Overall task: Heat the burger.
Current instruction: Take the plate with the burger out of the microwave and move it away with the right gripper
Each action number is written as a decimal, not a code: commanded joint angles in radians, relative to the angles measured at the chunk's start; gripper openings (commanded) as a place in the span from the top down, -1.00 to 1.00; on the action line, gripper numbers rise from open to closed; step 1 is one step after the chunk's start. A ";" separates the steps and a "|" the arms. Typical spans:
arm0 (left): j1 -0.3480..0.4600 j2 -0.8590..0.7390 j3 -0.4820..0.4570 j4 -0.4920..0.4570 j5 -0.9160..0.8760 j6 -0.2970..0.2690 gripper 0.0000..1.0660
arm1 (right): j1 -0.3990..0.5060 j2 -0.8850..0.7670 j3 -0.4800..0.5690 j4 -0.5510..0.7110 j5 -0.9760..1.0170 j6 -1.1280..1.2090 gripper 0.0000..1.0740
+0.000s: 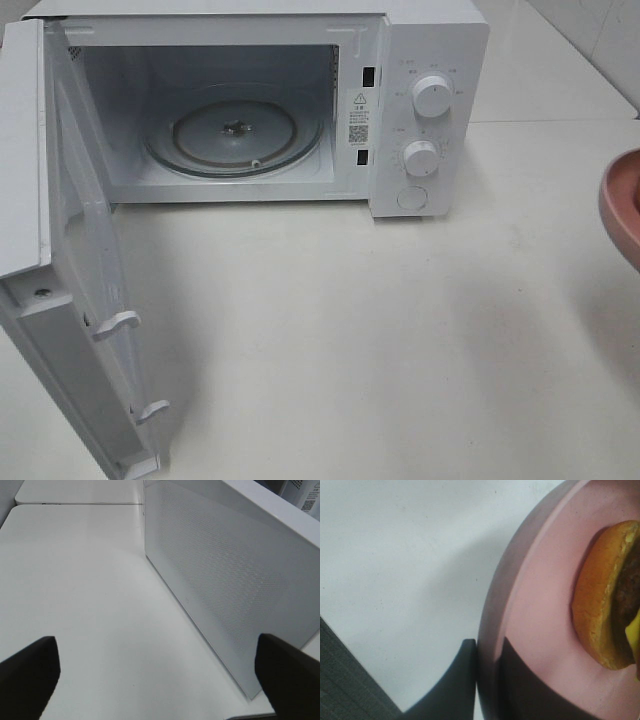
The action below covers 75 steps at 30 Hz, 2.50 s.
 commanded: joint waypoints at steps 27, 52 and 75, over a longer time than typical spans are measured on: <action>0.000 -0.018 0.002 -0.005 -0.012 -0.006 -0.83 | 0.002 0.068 -0.006 -0.127 0.172 0.445 1.00; 0.000 -0.018 0.002 -0.005 -0.012 -0.006 -0.83 | 0.002 0.383 -0.012 -0.121 0.173 0.747 1.00; 0.000 -0.018 0.002 -0.005 -0.012 -0.006 -0.83 | -0.001 0.571 -0.076 -0.158 0.031 1.045 0.99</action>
